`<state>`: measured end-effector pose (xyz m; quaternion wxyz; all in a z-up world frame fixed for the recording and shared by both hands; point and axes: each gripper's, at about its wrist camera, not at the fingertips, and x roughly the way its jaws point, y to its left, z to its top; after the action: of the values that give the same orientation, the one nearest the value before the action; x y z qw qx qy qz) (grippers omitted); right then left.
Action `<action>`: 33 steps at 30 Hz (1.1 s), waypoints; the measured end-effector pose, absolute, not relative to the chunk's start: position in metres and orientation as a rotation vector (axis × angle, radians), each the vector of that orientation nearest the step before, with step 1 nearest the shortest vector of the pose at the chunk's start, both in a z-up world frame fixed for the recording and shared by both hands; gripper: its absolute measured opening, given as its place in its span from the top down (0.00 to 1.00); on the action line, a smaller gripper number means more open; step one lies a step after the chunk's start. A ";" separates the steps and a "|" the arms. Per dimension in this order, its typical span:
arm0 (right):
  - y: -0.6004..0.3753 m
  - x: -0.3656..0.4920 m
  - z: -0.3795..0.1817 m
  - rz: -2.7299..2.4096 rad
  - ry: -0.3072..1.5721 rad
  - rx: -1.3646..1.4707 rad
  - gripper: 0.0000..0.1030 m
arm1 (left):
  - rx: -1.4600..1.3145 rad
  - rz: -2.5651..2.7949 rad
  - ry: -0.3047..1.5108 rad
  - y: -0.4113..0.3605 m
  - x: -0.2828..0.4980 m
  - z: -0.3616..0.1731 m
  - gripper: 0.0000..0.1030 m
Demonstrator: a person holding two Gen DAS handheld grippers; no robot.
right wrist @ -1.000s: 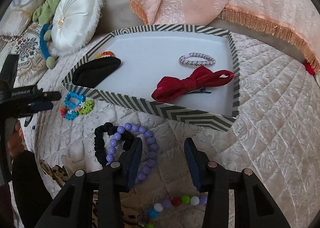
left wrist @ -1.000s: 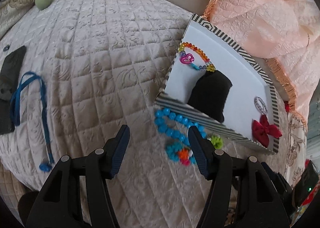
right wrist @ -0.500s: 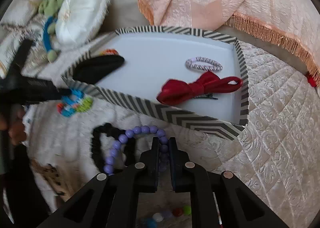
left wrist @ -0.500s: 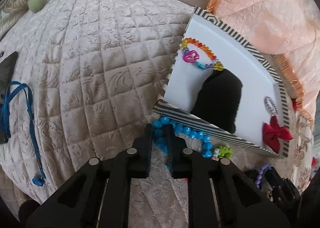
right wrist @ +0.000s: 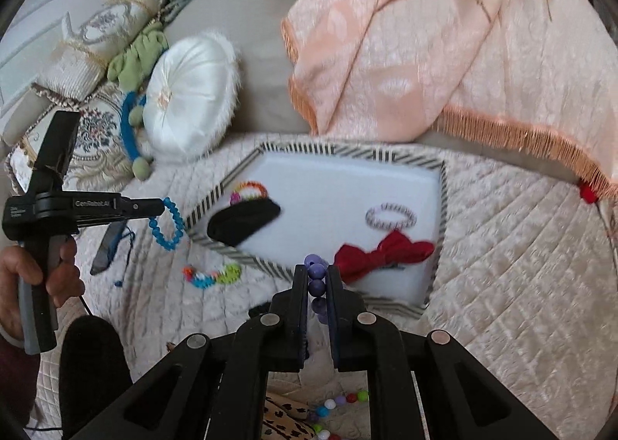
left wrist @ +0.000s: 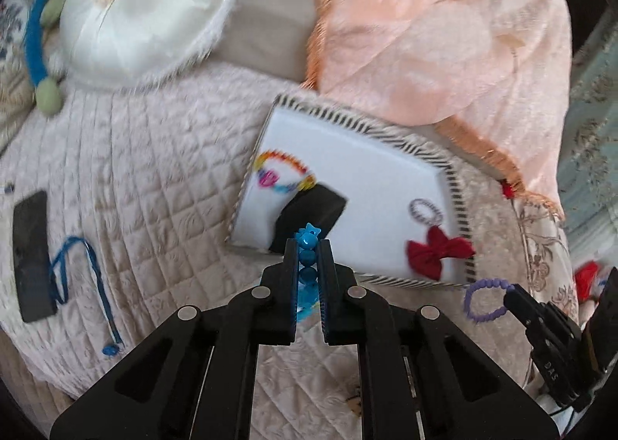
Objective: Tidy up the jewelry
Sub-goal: 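Carry the blue bracelet into the tray with the left gripper while the right carries the purple bracelet there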
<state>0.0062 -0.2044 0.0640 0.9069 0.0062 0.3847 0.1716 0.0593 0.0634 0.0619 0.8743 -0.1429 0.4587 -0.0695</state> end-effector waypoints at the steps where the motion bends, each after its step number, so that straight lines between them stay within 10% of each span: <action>1: -0.206 0.006 0.069 0.354 0.787 0.014 0.92 | -0.290 -0.146 0.951 0.061 0.059 0.066 0.92; 33: -0.173 0.120 0.004 0.392 0.962 0.086 0.92 | -0.141 -0.123 1.046 -0.002 0.210 0.018 0.92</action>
<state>0.1204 -0.1730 0.0040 0.8672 0.0413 0.4595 0.1875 0.2099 -0.0018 0.0176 0.8621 -0.0674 0.4988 -0.0585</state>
